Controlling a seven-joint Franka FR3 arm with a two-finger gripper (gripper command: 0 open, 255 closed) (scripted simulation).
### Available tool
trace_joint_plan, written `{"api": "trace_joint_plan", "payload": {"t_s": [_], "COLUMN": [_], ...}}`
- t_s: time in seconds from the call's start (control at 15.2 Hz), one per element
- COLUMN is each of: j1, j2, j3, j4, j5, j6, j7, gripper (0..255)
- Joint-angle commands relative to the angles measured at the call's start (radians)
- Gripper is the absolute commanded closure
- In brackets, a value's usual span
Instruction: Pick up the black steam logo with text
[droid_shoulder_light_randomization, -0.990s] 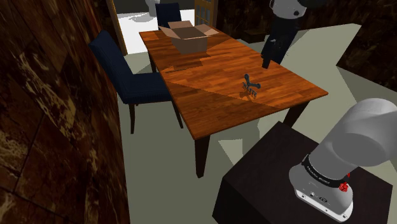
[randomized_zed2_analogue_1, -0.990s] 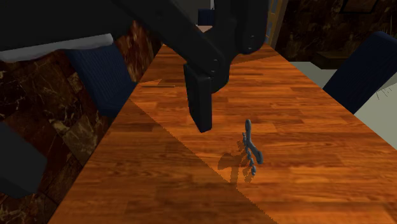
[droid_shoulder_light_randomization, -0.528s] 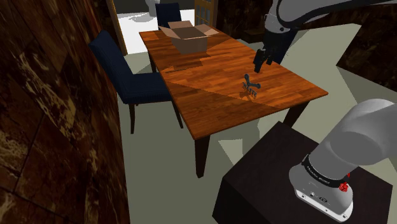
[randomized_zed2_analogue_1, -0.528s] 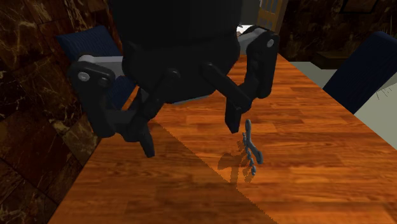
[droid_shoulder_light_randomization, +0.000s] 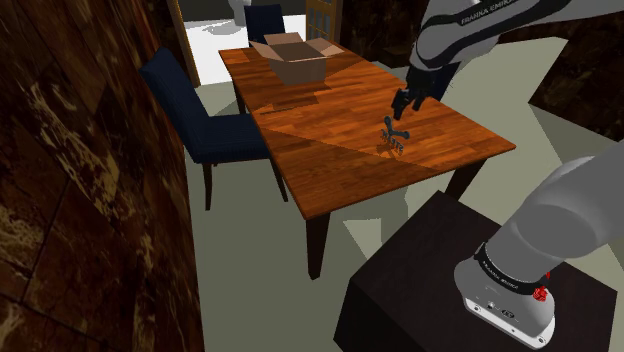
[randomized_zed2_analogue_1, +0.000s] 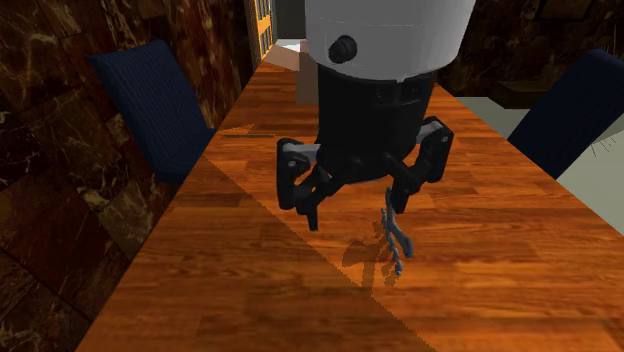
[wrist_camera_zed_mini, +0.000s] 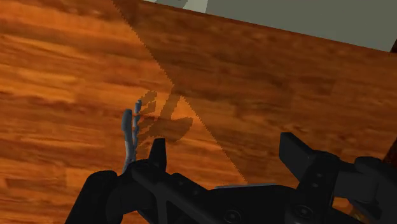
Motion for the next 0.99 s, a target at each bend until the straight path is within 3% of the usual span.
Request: {"api": "trace_joint_plan", "payload": {"t_s": [0.0,0.53,0.92], "j1": [-0.001,-0.028,-0.104], "j2": [0.077,0.378,0.606], "j3": [-0.021,-0.094,-0.077], "j4": [0.028,0.162,0.314], "j5": [0.021,0.194,0.377], "j6": [0.060,0.247,0.323], "j7": [-0.008,-0.127,-0.243], "gripper": [0,0,0]}}
